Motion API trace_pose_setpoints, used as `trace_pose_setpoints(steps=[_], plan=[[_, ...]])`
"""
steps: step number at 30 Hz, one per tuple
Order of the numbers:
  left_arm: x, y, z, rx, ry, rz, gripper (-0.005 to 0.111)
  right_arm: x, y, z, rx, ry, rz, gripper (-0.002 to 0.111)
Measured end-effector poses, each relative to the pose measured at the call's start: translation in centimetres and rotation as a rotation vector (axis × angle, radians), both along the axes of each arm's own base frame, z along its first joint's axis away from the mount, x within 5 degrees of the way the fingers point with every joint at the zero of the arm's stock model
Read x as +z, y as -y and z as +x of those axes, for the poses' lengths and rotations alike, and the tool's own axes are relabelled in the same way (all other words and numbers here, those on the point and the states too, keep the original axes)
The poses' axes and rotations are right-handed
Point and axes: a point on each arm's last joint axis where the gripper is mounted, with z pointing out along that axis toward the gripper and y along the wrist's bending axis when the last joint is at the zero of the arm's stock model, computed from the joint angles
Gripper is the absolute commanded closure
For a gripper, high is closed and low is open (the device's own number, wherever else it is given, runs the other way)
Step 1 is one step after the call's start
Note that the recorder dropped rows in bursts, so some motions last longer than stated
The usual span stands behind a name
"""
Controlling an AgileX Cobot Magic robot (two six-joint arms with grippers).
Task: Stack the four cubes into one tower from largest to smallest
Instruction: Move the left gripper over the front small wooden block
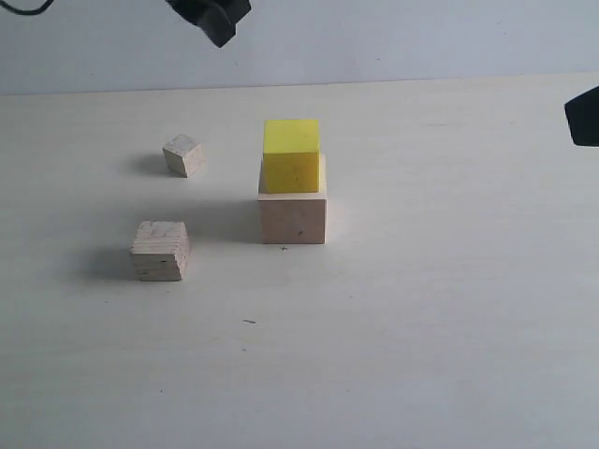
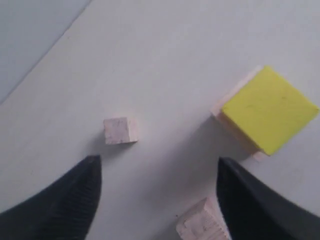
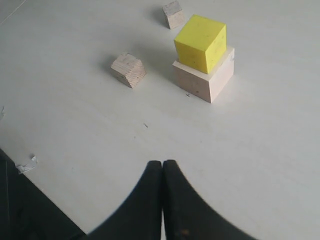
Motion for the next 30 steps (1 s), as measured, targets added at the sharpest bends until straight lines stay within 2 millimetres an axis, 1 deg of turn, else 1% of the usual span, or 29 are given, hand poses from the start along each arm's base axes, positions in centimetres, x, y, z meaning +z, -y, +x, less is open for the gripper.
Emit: trace_pose_setpoints(steps=[3,5,7,12,17,19,23,26,30], plan=[[-1.1,-0.7,0.3,0.213,-0.012,-0.009,0.022,0.0,0.0,0.0,0.0,-0.001,0.0,0.108],[-2.0,-1.1,0.3,0.35,-0.022,-0.023,0.021,0.0,0.0,0.0,0.0,-0.001,0.0,0.108],[-3.0,-1.3,0.3,0.436,-0.042,-0.031,0.021,0.0,0.0,0.0,0.0,-0.001,0.0,0.108],[-5.8,-1.6,-0.1,0.491,-0.104,0.019,0.021,0.0,0.0,0.0,0.001,-0.002,-0.001,0.108],[-9.8,-1.9,-0.4,0.484,-0.195,0.119,0.021,-0.1,0.0,-0.2,0.01,-0.017,-0.008,0.108],[-11.0,-2.0,-0.7,0.463,-0.223,0.157,0.021,-0.1,0.0,-0.2,0.011,-0.02,-0.009,0.108],[-11.5,-2.1,-0.9,0.453,-0.237,0.175,0.022,-0.1,0.0,-0.2,0.012,-0.022,-0.01,0.108],[-11.5,-2.2,-0.8,0.485,-0.238,0.161,0.022,-0.1,0.0,-0.2,0.012,-0.022,-0.01,0.108],[-11.2,-3.2,-0.6,0.551,-0.282,0.092,0.022,-0.1,0.0,-0.2,0.012,-0.022,-0.01,0.108]])
